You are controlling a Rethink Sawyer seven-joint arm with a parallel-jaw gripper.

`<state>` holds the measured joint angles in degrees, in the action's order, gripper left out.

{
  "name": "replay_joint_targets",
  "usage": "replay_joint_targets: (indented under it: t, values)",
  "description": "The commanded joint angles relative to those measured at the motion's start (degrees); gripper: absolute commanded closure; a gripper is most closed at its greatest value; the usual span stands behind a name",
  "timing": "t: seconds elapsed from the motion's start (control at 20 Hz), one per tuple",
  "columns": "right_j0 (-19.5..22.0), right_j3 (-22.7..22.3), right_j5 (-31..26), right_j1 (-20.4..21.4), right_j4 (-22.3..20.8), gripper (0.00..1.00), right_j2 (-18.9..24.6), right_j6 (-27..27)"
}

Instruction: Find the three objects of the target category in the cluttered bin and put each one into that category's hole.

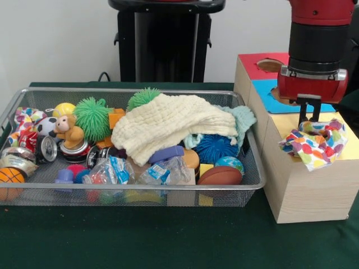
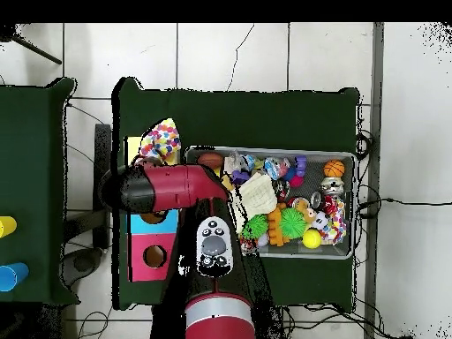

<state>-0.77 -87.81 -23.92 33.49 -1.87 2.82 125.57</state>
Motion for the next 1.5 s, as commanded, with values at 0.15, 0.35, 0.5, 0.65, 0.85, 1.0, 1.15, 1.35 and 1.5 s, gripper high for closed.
replay_joint_targets:
  t: [0.15,0.35,0.5,0.65,0.85,1.0,1.15,1.35,1.5]
  values:
    - [9.23,-10.91,-11.45,-0.70,1.89,1.00,8.69,-3.31]
    - [14.12,-12.25,-2.24,-2.84,1.13,1.00,16.11,-5.04]
    - [16.12,-13.29,1.92,-3.88,0.02,1.00,19.04,-3.25]
    - [18.57,-14.78,5.89,-4.80,-1.15,1.00,22.71,-2.31]
    - [20.05,-15.24,4.83,-5.01,-1.00,1.00,25.02,-1.75]
    - [21.69,-15.12,1.94,-5.74,0.08,1.00,27.59,-2.47]
    - [22.94,-14.43,1.15,-7.01,-0.27,1.00,29.58,-3.63]
    - [24.54,-14.51,-0.51,-8.43,0.45,1.00,32.42,-3.77]
    - [25.32,-14.95,-2.16,-8.66,0.91,1.00,34.18,-3.55]
